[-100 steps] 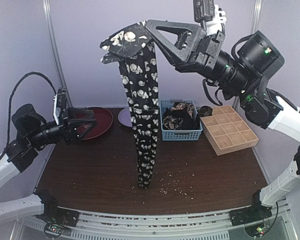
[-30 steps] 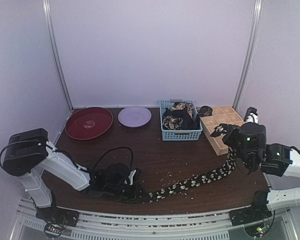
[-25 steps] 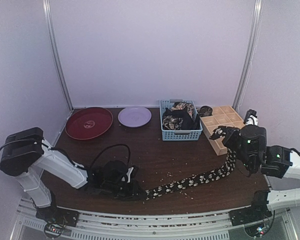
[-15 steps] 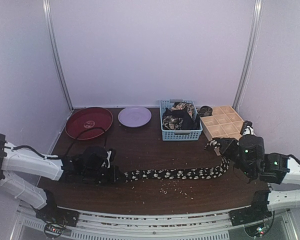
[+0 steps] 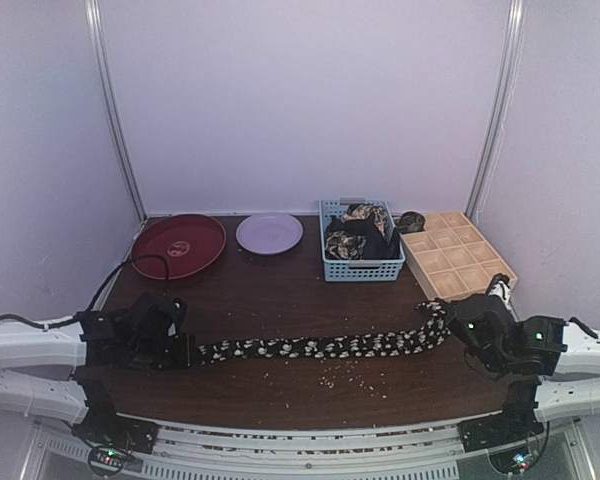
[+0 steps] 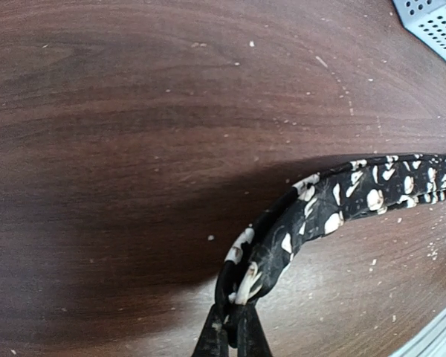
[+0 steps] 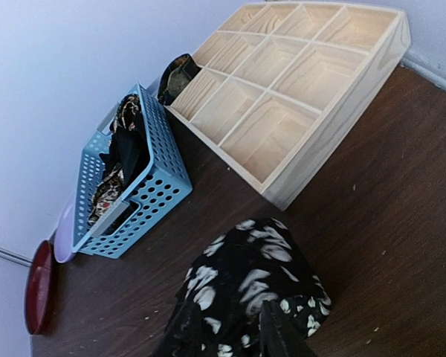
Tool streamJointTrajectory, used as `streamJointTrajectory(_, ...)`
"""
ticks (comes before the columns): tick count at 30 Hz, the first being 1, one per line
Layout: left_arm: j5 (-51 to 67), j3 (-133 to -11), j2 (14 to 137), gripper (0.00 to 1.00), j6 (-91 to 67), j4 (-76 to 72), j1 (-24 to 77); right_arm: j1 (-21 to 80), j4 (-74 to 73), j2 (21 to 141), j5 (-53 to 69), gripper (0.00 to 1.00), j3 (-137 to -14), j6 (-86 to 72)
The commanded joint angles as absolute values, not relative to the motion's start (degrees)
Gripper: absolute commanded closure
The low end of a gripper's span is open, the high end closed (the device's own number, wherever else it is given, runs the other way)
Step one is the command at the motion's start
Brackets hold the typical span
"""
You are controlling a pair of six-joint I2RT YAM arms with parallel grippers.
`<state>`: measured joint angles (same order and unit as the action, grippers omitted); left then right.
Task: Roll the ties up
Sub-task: Adjust the tie at the center of the board.
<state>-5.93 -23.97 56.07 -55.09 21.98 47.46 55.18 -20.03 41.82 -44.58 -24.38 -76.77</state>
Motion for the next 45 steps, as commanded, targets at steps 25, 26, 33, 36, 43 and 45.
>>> streamJointTrajectory(25,-7.88,-27.18,59.41,0.71,-49.58,25.69,38.72,51.75,-7.83,64.40,-36.07,0.89,-28.81,-60.38)
streamJointTrajectory(26,-8.31,-27.55,59.12,0.61,-49.87,25.96,38.72,50.95,-7.88,65.22,-36.11,0.94,-28.52,-61.15)
streamJointTrajectory(33,-7.56,-31.06,58.10,0.40,-48.27,25.71,38.69,44.75,-3.11,67.08,-34.29,1.00,-23.60,-65.36)
streamJointTrajectory(36,-0.57,-29.26,58.76,0.41,-47.53,19.70,38.70,42.38,-1.66,68.39,-33.19,1.00,-21.62,-67.54)
streamJointTrajectory(43,2.12,-25.06,62.87,0.59,-48.62,13.02,38.74,38.40,-0.79,71.88,-31.75,1.00,-20.09,-69.30)
streamJointTrajectory(45,0.17,-24.17,63.73,0.68,-48.82,12.08,38.75,37.65,-1.23,72.32,-31.72,1.00,-20.24,-69.30)
